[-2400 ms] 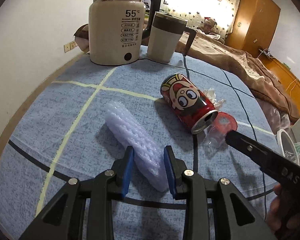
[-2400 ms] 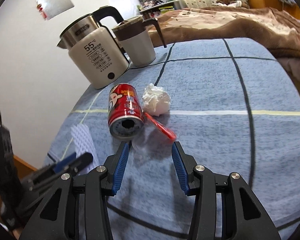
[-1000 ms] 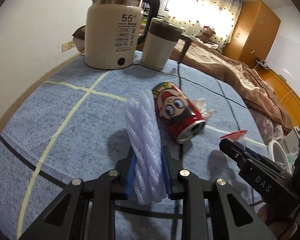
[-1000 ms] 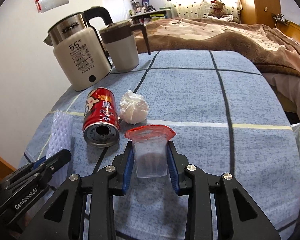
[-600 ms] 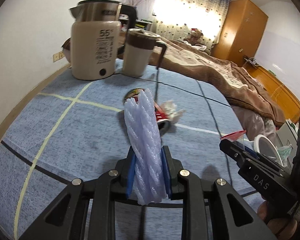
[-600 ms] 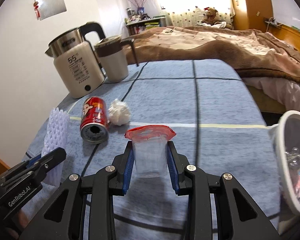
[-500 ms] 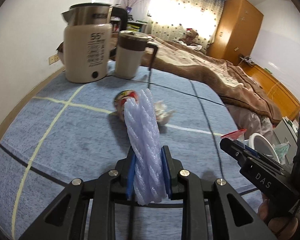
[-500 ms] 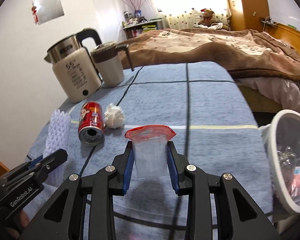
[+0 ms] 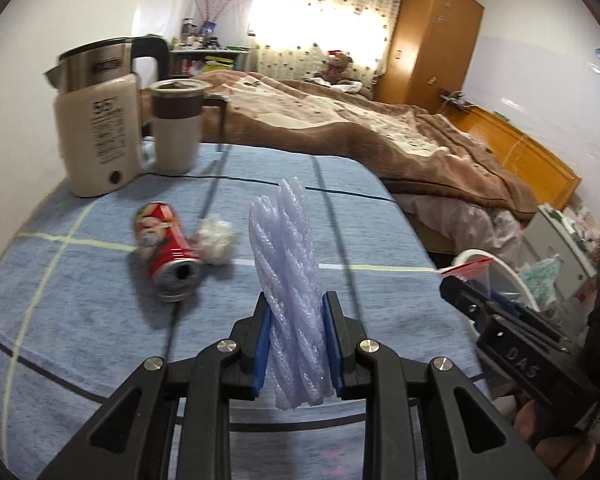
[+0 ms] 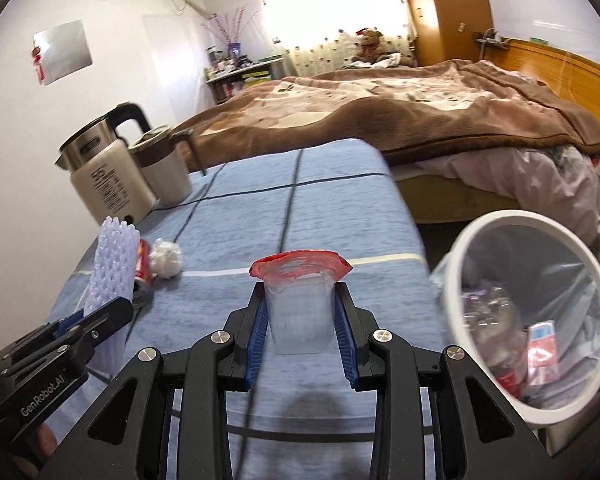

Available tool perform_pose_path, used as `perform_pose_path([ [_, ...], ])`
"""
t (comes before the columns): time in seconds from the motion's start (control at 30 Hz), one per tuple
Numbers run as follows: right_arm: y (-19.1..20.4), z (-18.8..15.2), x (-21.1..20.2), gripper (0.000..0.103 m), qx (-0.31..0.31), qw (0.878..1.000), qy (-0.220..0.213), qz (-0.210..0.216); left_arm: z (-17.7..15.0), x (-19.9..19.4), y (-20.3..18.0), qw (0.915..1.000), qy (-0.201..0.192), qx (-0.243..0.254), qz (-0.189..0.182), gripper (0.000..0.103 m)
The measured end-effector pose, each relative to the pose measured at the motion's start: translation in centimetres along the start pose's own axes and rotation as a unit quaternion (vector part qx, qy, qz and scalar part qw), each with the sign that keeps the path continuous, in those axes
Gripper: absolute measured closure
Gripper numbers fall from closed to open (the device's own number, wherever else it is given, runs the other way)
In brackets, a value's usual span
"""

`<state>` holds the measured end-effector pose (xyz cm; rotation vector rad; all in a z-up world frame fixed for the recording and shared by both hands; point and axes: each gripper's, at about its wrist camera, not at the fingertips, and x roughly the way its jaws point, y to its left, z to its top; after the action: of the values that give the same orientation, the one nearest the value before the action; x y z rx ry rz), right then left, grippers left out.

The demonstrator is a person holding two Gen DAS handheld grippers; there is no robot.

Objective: Collect trash
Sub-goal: 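Carry foam net and cup over the white bin and open both tools to drop them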

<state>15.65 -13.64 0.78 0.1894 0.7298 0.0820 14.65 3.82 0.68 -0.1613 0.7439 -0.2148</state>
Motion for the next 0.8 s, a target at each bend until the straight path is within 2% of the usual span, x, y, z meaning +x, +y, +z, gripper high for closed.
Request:
perform_pose_path([
  [0.4,-6.7,0.1,-2.0,0.07,0.036,0.998,-0.014,-0.05,0.1,2.2,-6.8,0.9981,0.017,0.044,-0.041,0.077],
  [0.8,-12.6,0.2,-3.4,0.07,0.075,0.994,-0.019,-0.078,0.2,3.7,-13.1,0.9938,0.024,0.083,-0.07,0.077],
])
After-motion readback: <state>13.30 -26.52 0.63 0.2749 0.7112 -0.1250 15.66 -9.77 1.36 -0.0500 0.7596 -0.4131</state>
